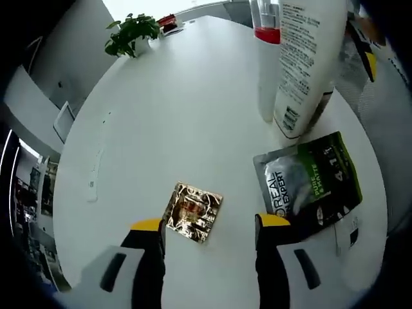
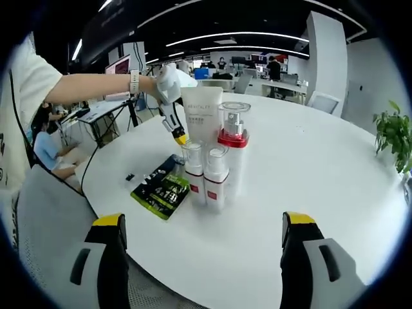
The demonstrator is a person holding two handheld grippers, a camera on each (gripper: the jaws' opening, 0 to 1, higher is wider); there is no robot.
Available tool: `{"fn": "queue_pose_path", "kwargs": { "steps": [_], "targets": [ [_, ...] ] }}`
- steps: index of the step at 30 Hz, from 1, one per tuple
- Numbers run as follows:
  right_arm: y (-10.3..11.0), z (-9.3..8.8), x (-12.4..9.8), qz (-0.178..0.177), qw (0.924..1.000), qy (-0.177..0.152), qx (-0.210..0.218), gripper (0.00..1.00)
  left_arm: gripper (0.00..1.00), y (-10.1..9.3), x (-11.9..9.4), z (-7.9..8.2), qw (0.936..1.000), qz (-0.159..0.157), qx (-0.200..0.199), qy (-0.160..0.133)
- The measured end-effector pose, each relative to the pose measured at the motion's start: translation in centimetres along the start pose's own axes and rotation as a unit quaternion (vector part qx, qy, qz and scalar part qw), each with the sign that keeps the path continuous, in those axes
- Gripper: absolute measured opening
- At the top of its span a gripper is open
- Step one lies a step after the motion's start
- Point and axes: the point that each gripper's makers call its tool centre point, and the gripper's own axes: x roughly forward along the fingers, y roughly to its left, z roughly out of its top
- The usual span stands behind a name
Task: Arrange the skincare products in the storage area until every visible bottle or jar stands upright without overlapping.
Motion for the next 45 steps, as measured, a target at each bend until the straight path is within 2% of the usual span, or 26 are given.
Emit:
{"fn": "queue_pose_path", "kwargs": {
  "steps": [3, 7, 11, 18, 22, 23, 31, 32, 35, 41, 45],
  "targets": [
    [-0.1, -0.4, 0.0, -0.003, 1.0, 0.006, 0.004, 1.0, 0.56, 0.7, 0.5, 0.0, 0.9999, -0.009, 0.006, 0.003],
    [-0.1, -0.9, -0.1, -0.005, 0.9999, 0.014, 0.008, 1.0, 0.59, 0.5, 0.9, 0.1, 0.9987, -0.042, 0.029, 0.007],
    [-0.2, -1.2, 0.0, -0.006, 0.9998, 0.017, 0.012, 1.0, 0.57, 0.8, 1.4, 0.1, 0.9959, -0.065, 0.057, 0.026],
    [-0.1, -1.5, -0.1, -0.01, 0.9996, 0.019, 0.017, 1.0, 0.59, 0.4, 2.4, -0.1, 0.9904, -0.112, 0.07, 0.039],
    [-0.2, -1.7, -0.1, -0.012, 0.9994, 0.022, 0.022, 1.0, 0.54, 0.7, 3.0, -0.8, 0.9885, -0.121, 0.07, 0.057],
    [-0.2, -1.8, -0.2, -0.013, 0.9994, 0.024, 0.023, 1.0, 0.54, 1.0, 3.2, -0.9, 0.9891, -0.117, 0.068, 0.058],
    [-0.5, -2.1, -0.1, -0.016, 0.9989, 0.031, 0.031, 1.0, 0.55, 1.3, 3.5, -1.0, 0.9844, -0.152, 0.062, 0.062],
    [-0.5, -2.1, -0.1, -0.016, 0.9989, 0.032, 0.03, 1.0, 0.52, 1.8, 3.5, -1.0, 0.9835, -0.153, 0.075, 0.062],
    [-0.4, -2.1, 0.1, -0.016, 0.9988, 0.032, 0.032, 1.0, 0.46, 1.9, 3.4, -0.9, 0.9829, -0.155, 0.079, 0.059],
    [-0.2, -2.1, 0.3, -0.015, 0.9988, 0.033, 0.033, 1.0, 0.45, 1.6, 3.2, -1.0, 0.9819, -0.156, 0.087, 0.063],
    [-0.2, -1.8, 0.3, -0.013, 0.999, 0.031, 0.03, 1.0, 0.43, 1.5, 3.1, -1.2, 0.9828, -0.154, 0.077, 0.066]
  ]
}}
